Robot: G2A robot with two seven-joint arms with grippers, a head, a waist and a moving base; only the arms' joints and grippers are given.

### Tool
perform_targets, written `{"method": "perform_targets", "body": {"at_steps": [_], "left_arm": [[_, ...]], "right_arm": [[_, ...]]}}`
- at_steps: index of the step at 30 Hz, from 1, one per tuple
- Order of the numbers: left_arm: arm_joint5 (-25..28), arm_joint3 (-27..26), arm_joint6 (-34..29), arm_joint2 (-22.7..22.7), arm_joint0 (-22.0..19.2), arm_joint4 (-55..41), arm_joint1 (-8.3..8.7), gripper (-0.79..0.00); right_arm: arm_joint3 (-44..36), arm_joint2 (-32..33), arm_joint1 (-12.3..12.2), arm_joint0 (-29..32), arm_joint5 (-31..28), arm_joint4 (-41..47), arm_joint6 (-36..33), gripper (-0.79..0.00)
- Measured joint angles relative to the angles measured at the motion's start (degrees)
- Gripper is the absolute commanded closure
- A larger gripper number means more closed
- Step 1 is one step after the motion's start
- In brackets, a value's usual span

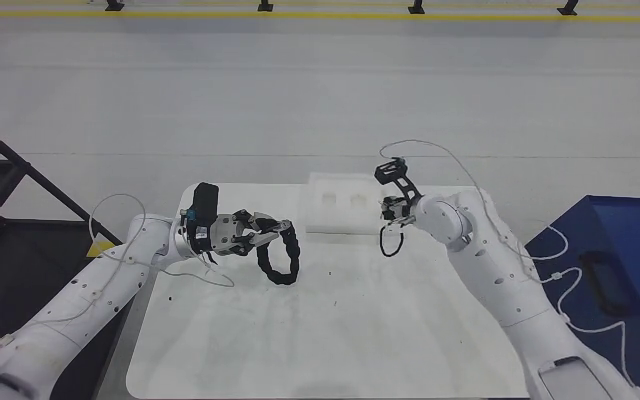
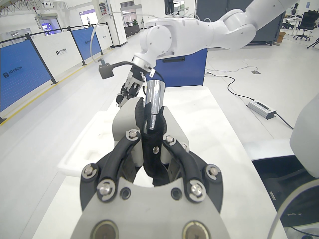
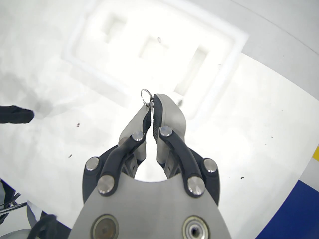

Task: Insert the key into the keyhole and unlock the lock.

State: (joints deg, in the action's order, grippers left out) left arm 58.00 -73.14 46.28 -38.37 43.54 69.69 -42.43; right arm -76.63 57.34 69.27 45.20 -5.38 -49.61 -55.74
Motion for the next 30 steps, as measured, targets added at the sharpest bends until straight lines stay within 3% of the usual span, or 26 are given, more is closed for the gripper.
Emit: {"method": "perform_targets", "body": {"at_steps": [5,10,17,26,30], "left_arm": [[0.00,0.00,0.00,0.00,0.00,0.00,0.00,0.000],[0.00,0.00,0.00,0.00,0.00,0.00,0.00,0.000],[0.00,0.00,0.00,0.00,0.00,0.00,0.00,0.000],[0.00,0.00,0.00,0.00,0.00,0.00,0.00,0.000],[0.00,0.00,0.00,0.00,0.00,0.00,0.00,0.000]], "right_arm": [[-17.22,7.53,-2.39,11.11,-0.76,-0.50,0.42,0.000],[-25.96,13.70,-3.49,20.15,-5.42,5.53,6.60,0.000],[-27.86,18.58,-4.11,29.85,-13.86,16.44,16.05,0.000],[-24.68,18.61,-4.10,34.40,-28.84,25.55,25.66,0.000],[-24.72,18.61,-4.11,34.35,-27.84,25.36,25.52,0.000]]}}
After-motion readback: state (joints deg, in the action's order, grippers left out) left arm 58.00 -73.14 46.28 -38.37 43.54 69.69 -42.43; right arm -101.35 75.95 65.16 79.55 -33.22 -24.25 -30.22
